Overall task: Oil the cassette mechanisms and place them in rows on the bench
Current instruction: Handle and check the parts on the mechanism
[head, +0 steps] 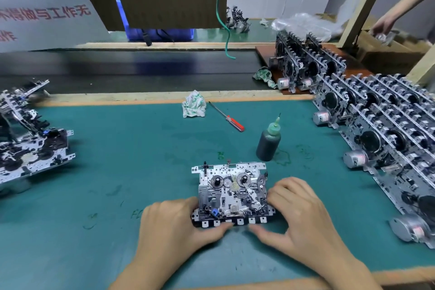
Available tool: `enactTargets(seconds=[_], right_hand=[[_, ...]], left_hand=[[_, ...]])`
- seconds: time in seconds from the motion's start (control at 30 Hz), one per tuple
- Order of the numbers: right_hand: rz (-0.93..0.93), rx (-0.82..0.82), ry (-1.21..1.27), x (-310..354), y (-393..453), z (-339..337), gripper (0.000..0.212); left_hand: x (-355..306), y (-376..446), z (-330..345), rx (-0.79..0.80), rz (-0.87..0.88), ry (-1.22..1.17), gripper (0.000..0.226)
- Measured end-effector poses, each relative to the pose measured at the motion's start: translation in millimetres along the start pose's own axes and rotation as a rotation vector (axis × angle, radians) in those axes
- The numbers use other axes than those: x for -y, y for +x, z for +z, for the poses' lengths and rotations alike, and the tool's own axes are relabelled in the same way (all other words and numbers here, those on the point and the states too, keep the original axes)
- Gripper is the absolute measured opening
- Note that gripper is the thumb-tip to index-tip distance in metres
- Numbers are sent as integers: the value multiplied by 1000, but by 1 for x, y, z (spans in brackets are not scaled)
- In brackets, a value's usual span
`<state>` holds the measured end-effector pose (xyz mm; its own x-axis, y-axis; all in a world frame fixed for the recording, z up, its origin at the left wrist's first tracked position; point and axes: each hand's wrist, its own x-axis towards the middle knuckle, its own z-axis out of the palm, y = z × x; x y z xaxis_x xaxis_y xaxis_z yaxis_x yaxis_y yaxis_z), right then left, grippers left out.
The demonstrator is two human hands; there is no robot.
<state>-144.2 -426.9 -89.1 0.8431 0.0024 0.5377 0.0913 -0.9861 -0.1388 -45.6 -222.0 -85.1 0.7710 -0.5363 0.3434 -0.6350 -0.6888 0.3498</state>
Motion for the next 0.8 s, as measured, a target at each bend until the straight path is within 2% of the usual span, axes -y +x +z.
enactTargets(seconds=[0.1, 0.2, 0.3, 0.53, 0.8], right_hand=[[16, -32, -39, 2, -1, 2, 46], [22, -27, -51, 1, -2, 4, 52], [74, -58, -77, 4, -2, 7, 56], [-98, -29, -81, -9, 0, 2, 49], [-77, -40, 19, -3, -1, 1, 56]], left_hand=[[5, 1, -4, 2, 123, -26, 54], [4, -1, -5, 36, 144, -52, 52], [6, -4, -3, 55, 208, -44, 61], [3, -5, 1, 41, 78, 31, 66], [0, -4, 6, -29, 1, 17, 62]])
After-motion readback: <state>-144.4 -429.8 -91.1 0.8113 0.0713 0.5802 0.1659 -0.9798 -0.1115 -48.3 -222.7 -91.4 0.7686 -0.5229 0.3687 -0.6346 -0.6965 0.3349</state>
